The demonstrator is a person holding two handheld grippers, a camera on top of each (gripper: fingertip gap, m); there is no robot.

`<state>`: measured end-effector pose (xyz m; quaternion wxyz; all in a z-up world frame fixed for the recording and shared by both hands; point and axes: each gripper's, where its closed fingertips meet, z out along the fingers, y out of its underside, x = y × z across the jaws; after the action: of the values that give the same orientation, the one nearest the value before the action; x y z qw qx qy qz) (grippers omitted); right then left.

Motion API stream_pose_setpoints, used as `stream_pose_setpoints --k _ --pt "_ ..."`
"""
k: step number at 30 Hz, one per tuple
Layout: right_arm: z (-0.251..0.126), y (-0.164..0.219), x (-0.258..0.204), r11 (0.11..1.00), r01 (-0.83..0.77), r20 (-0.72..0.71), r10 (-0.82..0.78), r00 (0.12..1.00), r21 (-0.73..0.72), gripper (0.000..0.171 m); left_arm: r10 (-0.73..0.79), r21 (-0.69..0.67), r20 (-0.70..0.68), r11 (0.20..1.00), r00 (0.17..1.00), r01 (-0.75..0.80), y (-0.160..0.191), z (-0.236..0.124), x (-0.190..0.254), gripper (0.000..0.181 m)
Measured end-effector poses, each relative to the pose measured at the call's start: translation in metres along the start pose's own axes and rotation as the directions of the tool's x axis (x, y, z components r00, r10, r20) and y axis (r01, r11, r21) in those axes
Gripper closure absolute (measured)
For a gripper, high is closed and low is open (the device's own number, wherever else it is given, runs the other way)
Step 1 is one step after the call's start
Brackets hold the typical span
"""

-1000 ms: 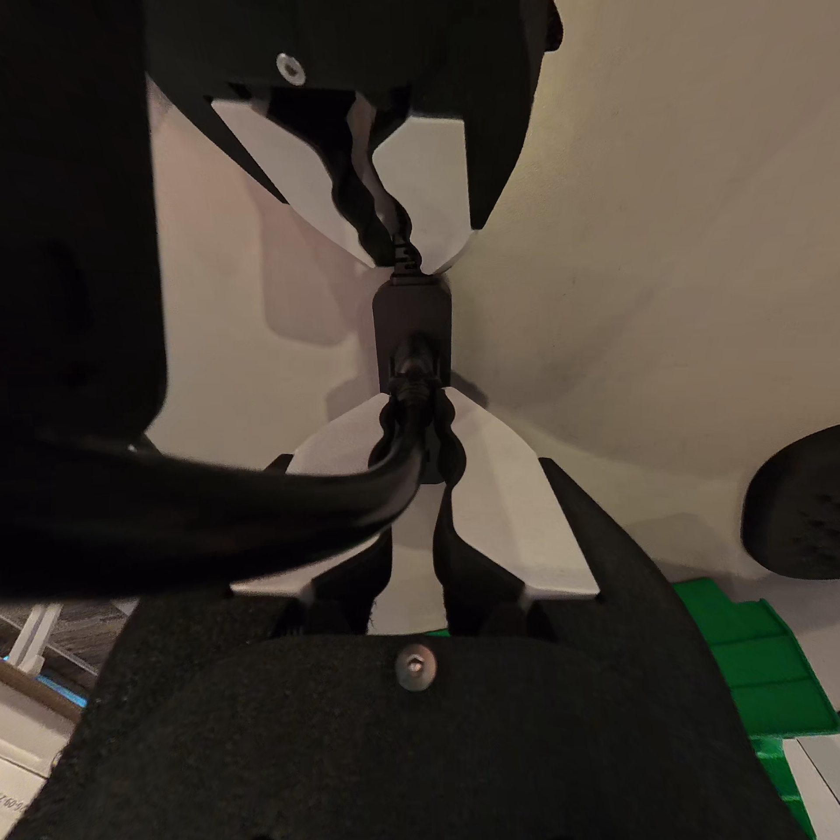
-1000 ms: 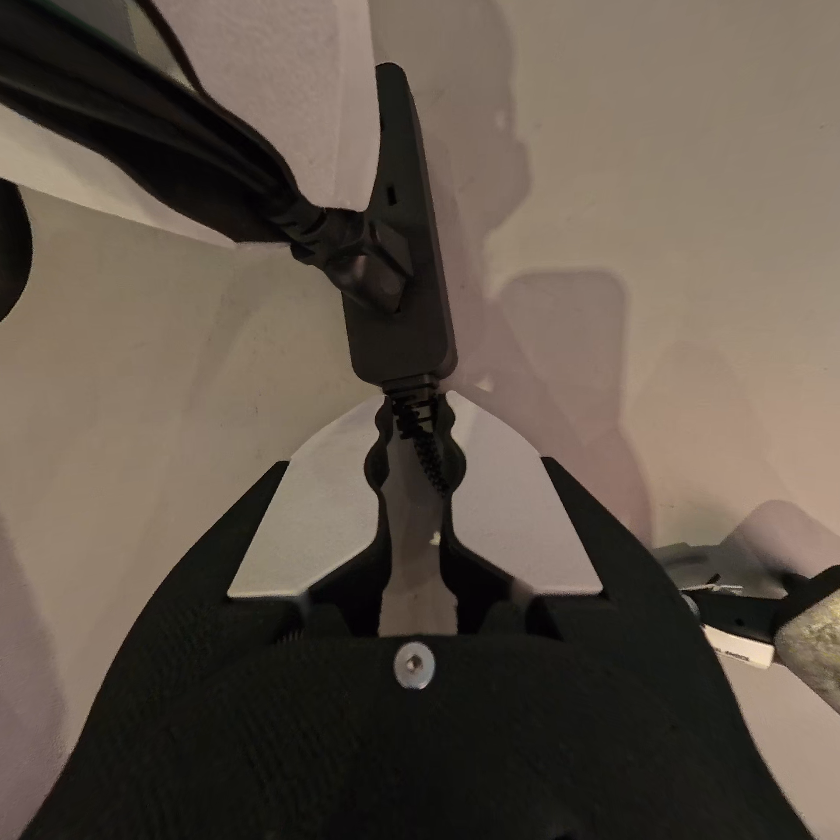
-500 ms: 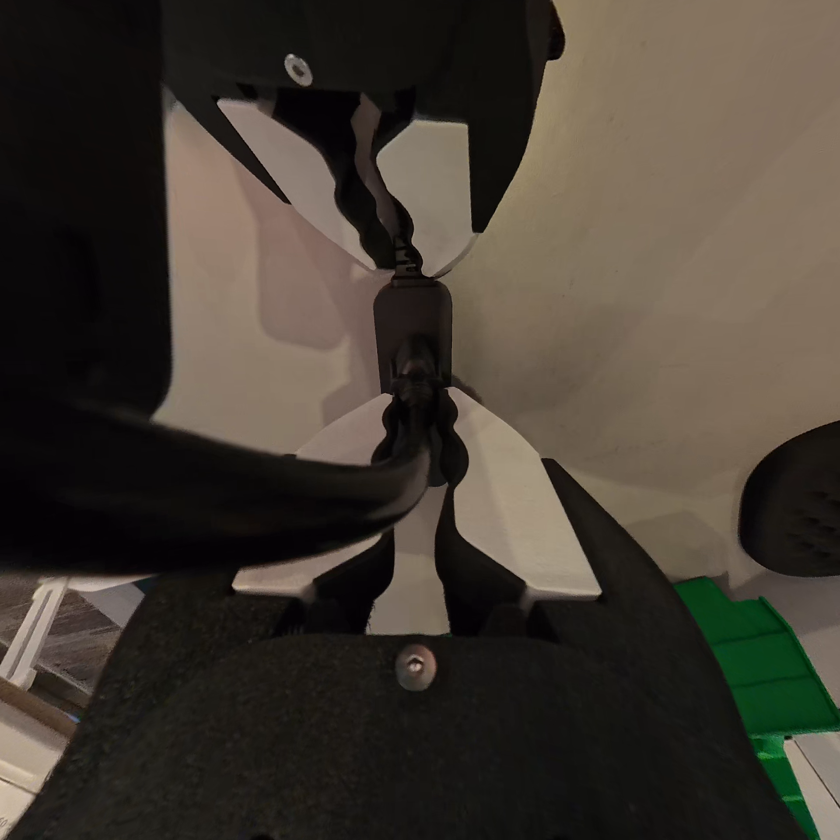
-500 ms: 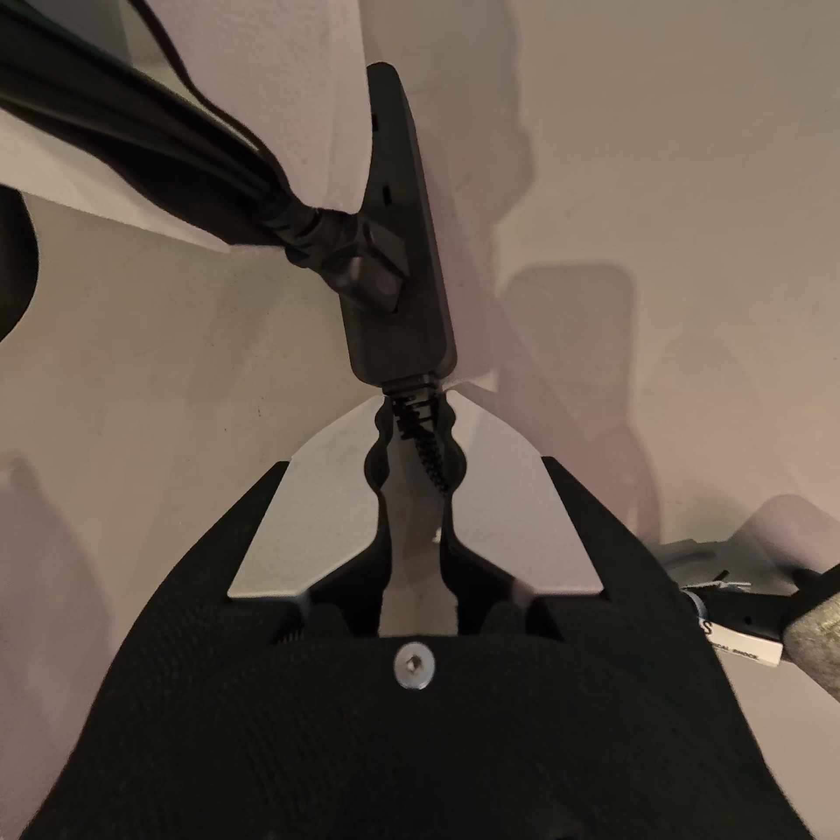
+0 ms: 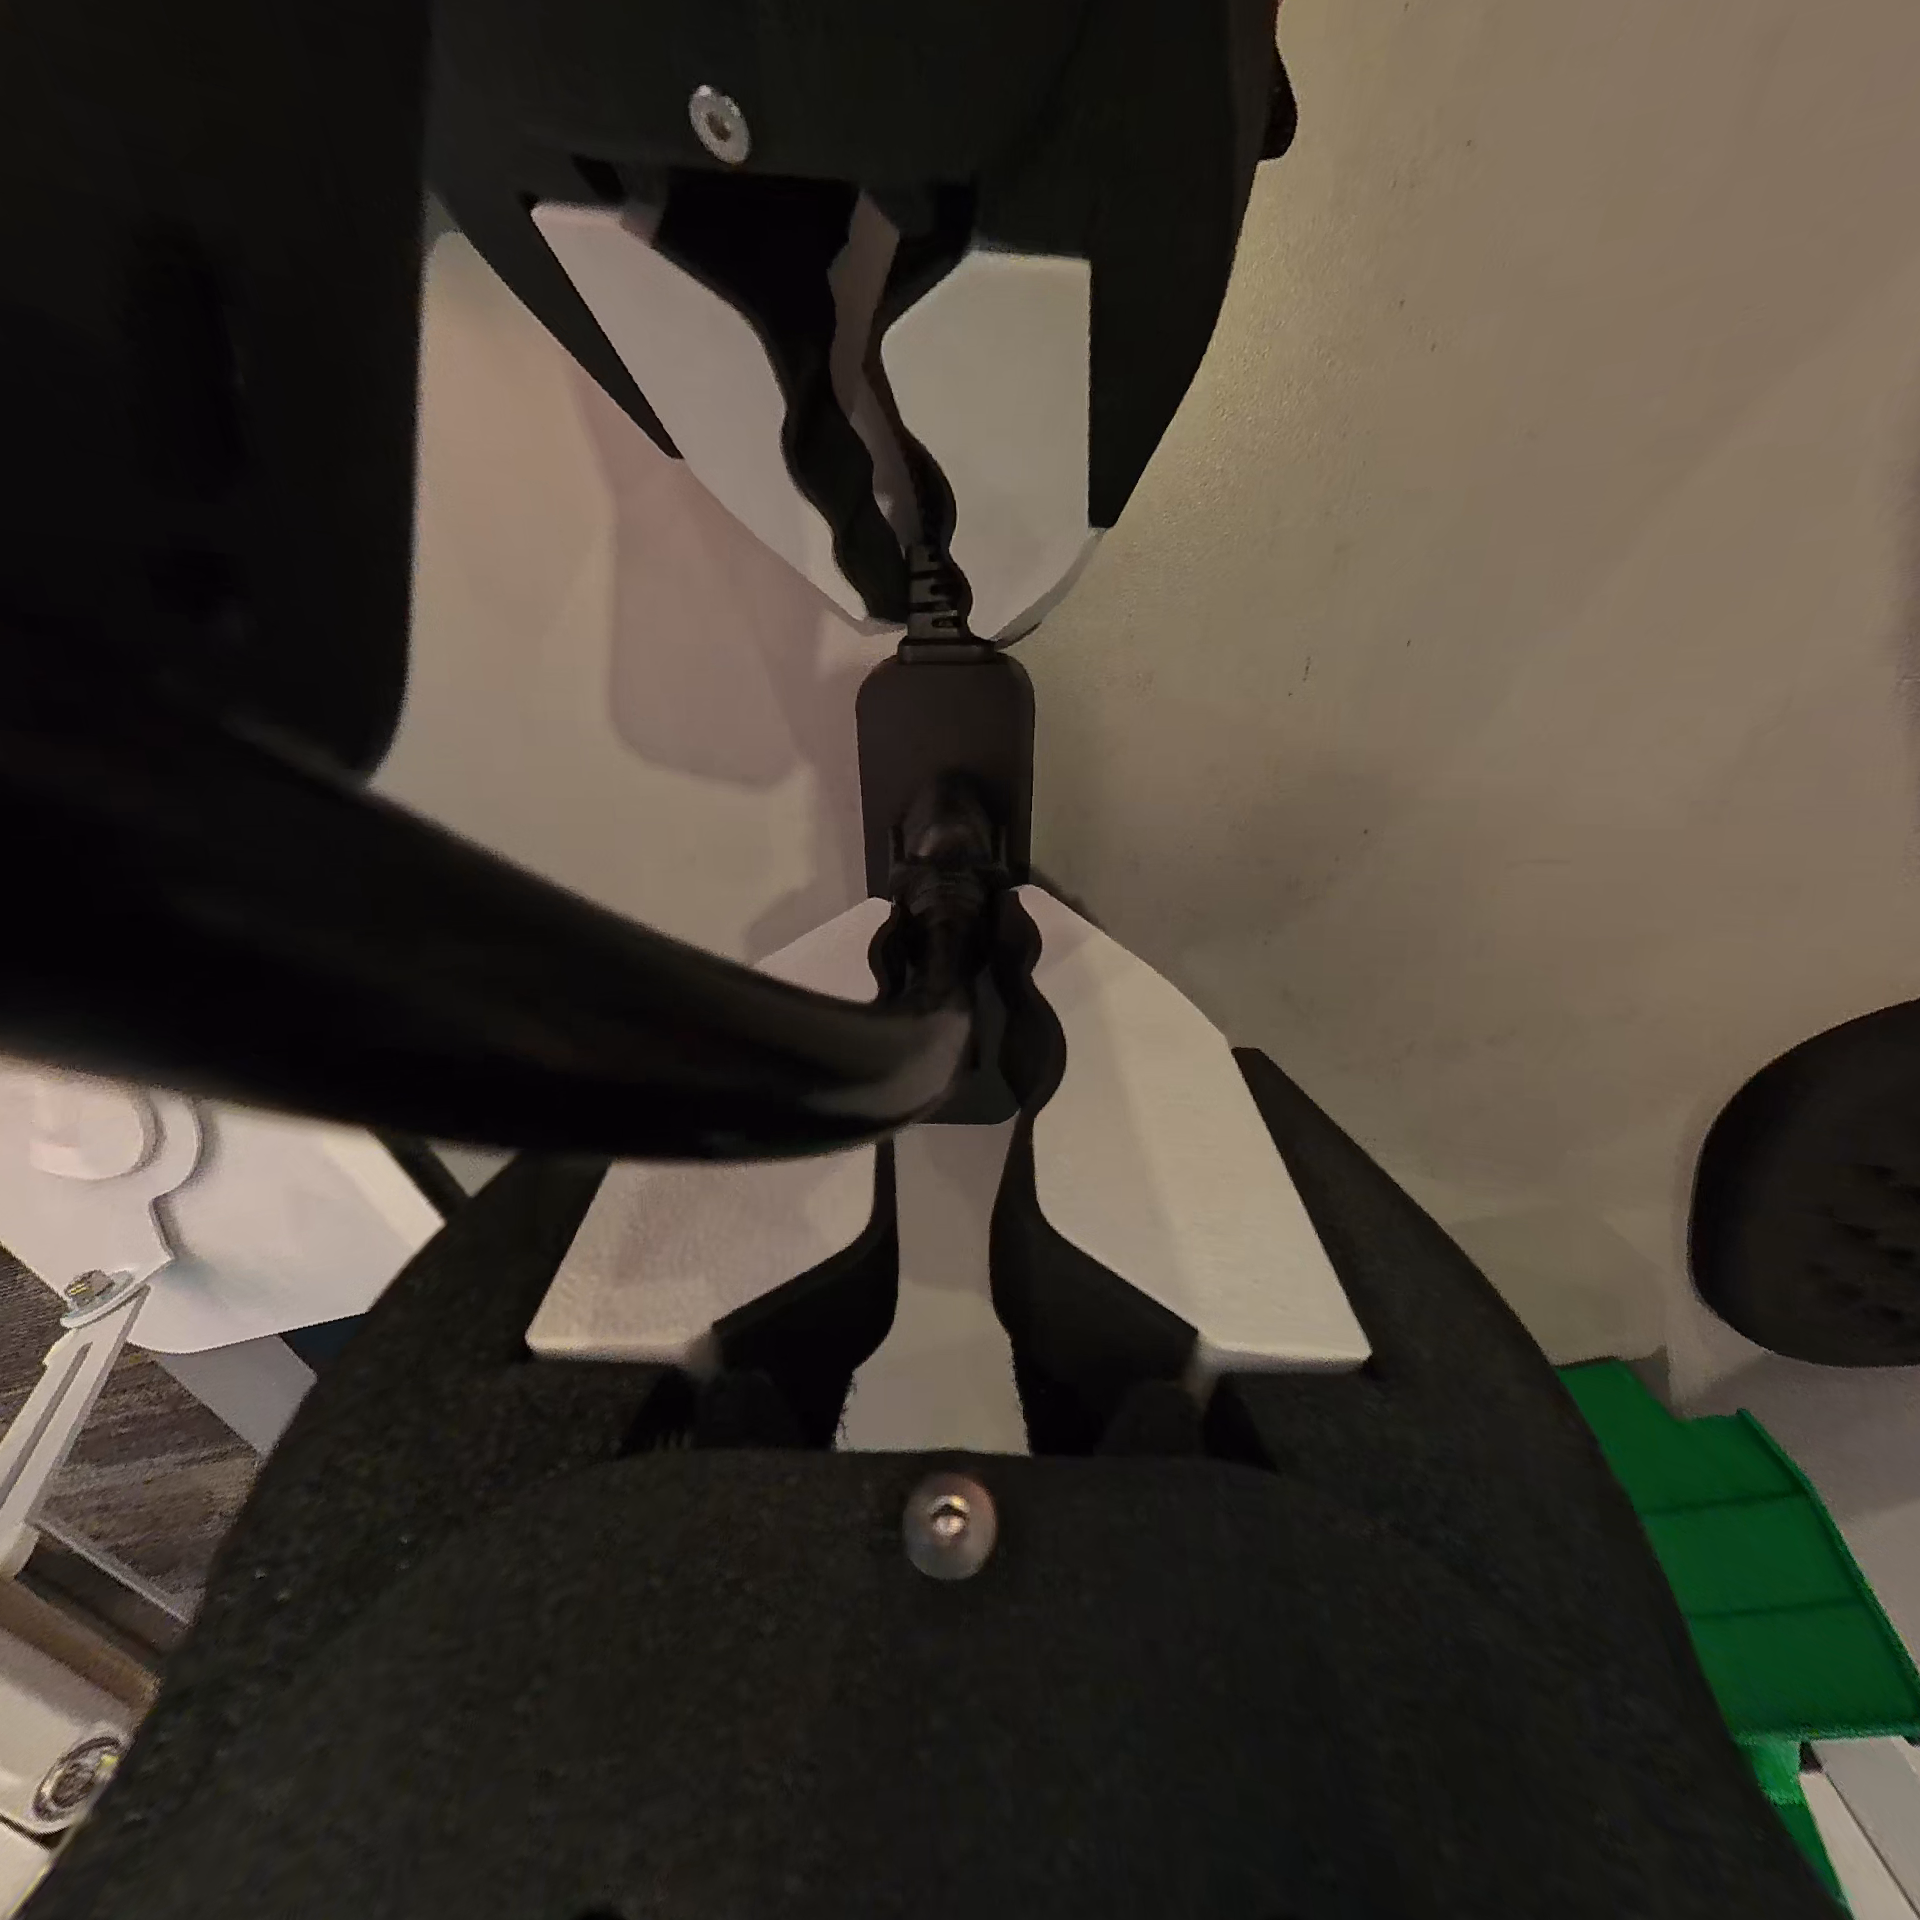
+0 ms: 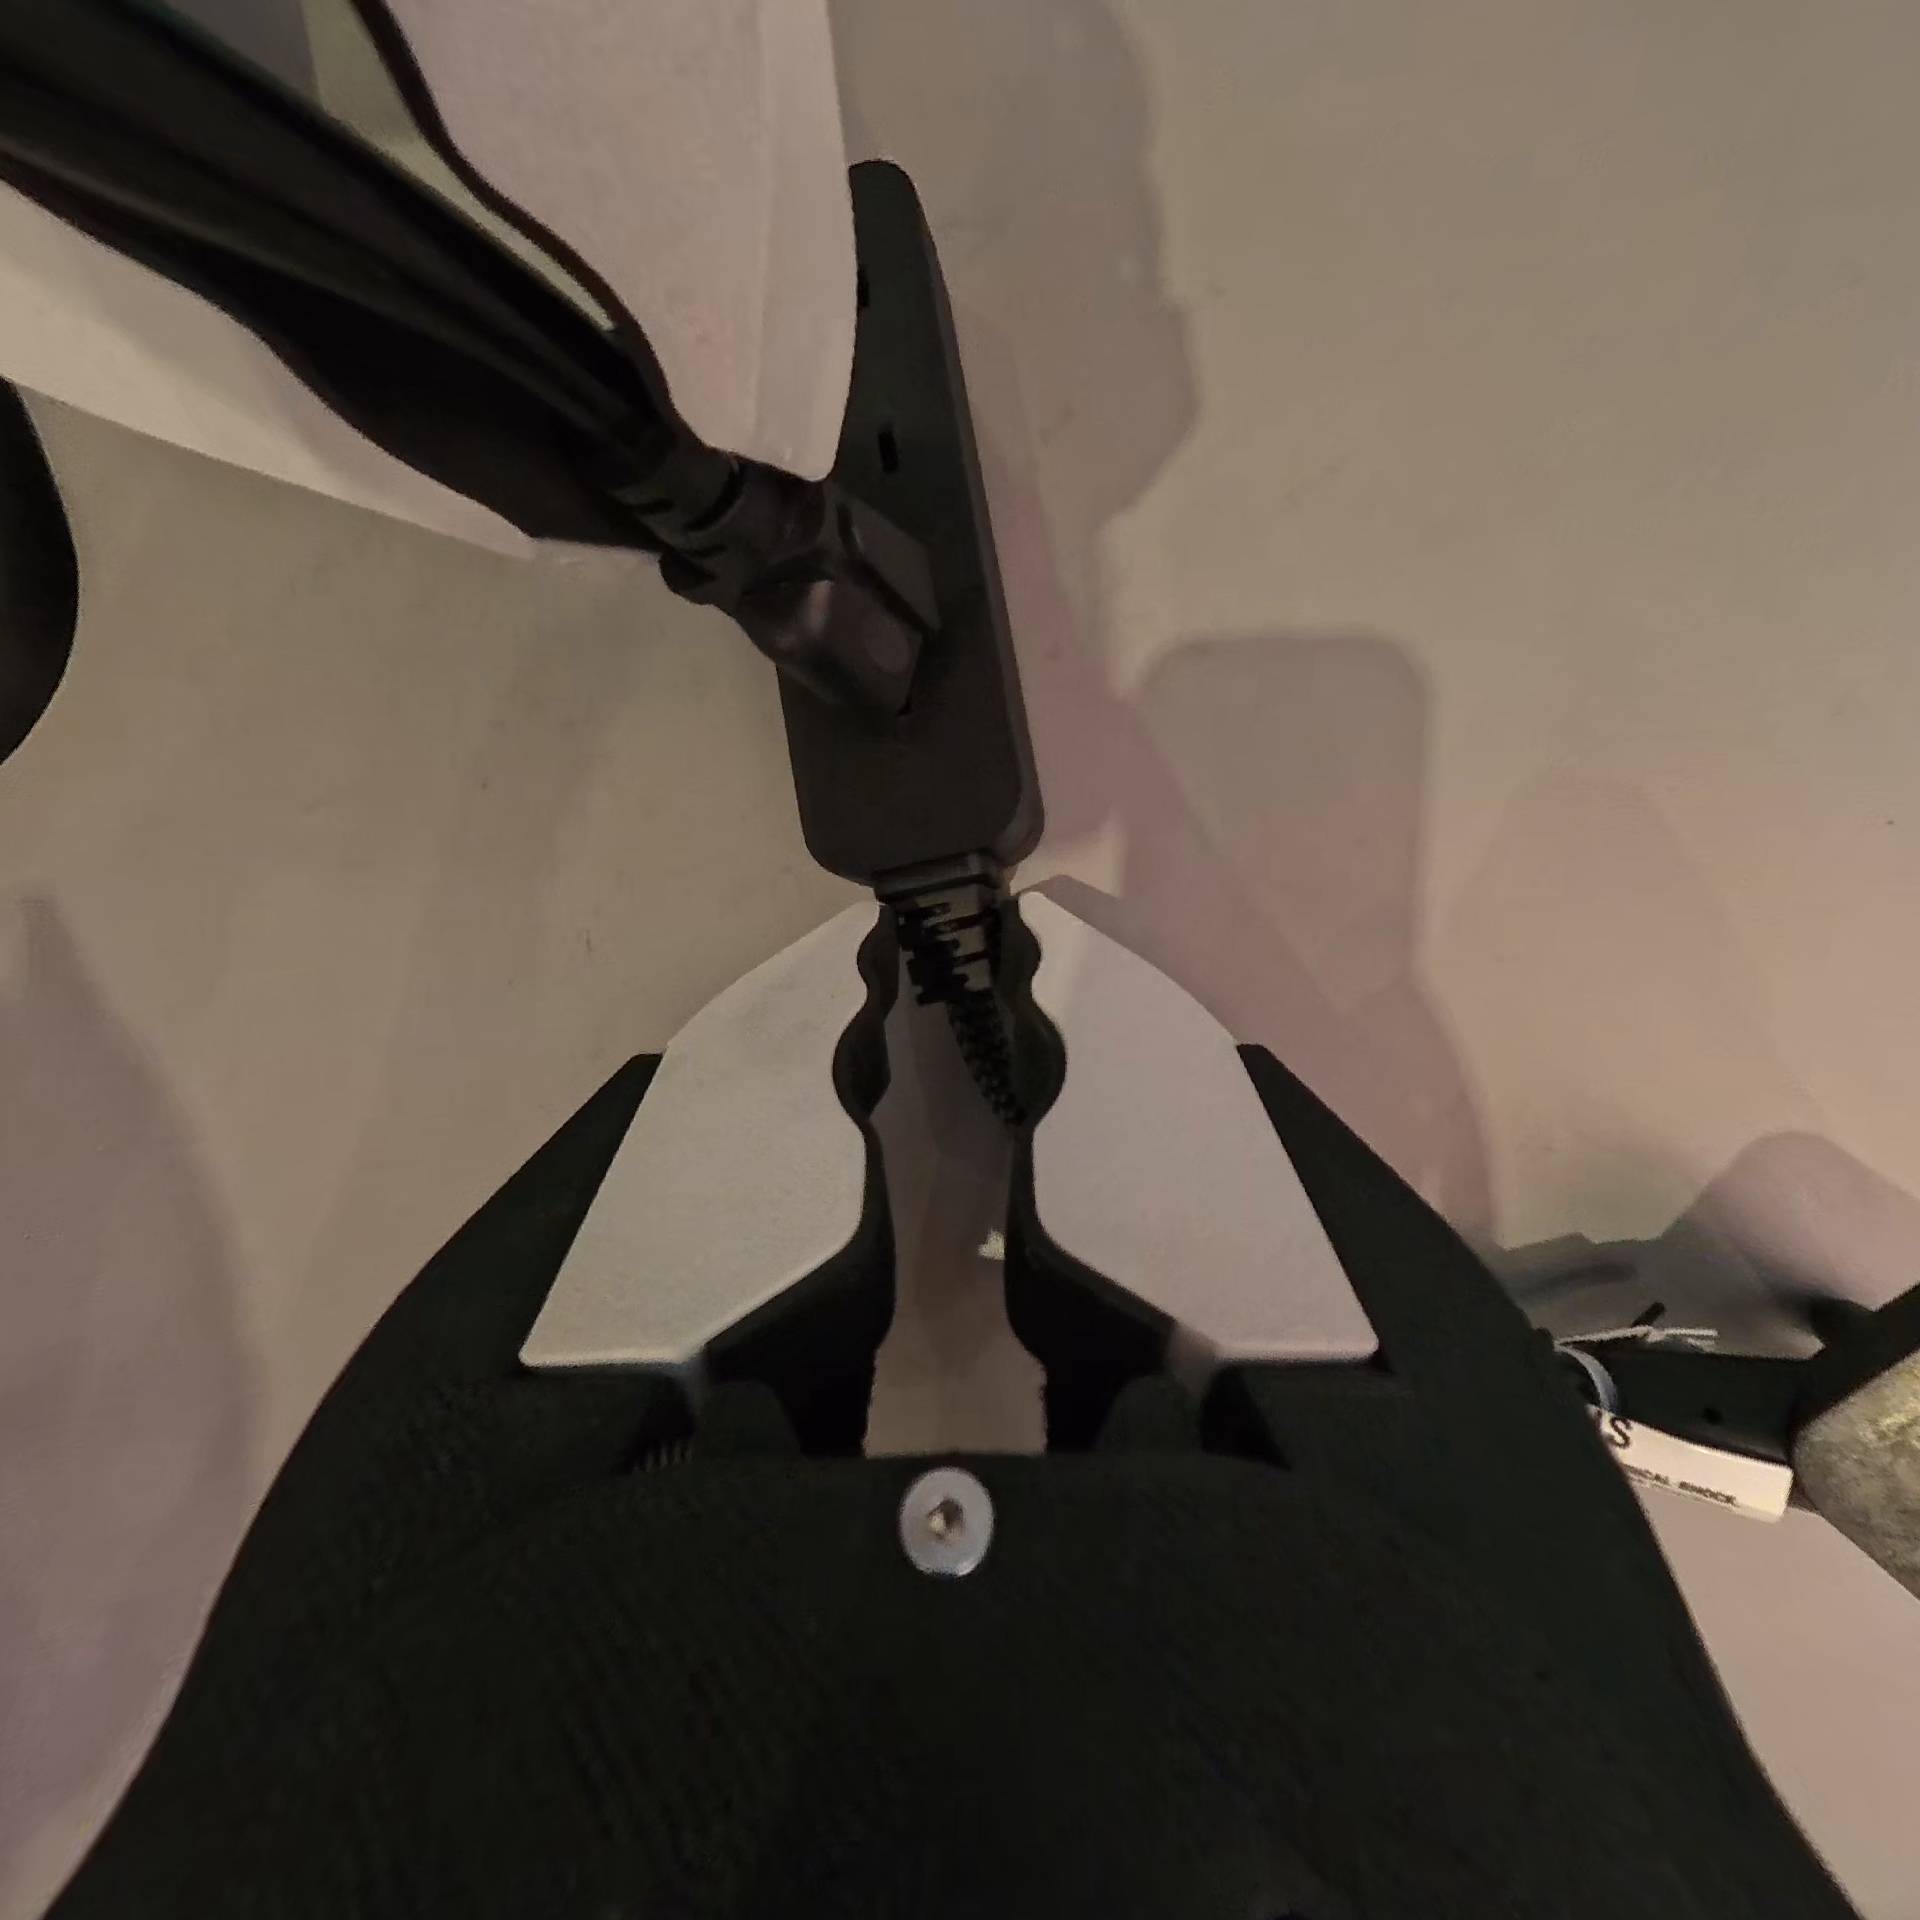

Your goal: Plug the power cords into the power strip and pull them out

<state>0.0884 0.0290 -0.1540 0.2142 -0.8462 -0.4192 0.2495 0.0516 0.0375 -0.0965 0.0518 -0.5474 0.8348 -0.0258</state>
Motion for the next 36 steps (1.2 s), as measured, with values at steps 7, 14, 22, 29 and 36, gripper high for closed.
stream_pose_setpoints --k 7,14,22,29,36 --pt "0.000 -0.001 0.000 1.000 0.019 0.005 -0.019 1.000 0.009 0.151 -0.015 0.017 0.011 1.000 1.000 0.015 0.000 0.000 0.000 0.165" --pt "0.000 -0.001 0.001 0.998 0.054 -0.002 -0.054 0.999 0.023 0.151 -0.007 -0.002 0.006 1.000 1.000 0.007 0.000 0.000 0.000 0.165" --pt "-0.001 -0.002 0.001 0.988 0.133 -0.037 -0.130 0.991 0.085 0.152 -0.010 0.005 0.003 1.000 1.000 0.010 0.000 0.000 0.000 0.165" --pt "-0.002 -0.004 0.001 0.970 0.210 -0.077 -0.202 0.976 0.126 0.153 -0.017 0.009 0.003 1.000 1.000 0.017 0.000 0.000 0.000 0.165" --pt "-0.019 -0.025 -0.006 0.910 0.244 -0.050 -0.242 0.969 0.335 0.134 -0.015 0.006 0.002 1.000 1.000 0.015 0.000 0.000 0.000 0.165"
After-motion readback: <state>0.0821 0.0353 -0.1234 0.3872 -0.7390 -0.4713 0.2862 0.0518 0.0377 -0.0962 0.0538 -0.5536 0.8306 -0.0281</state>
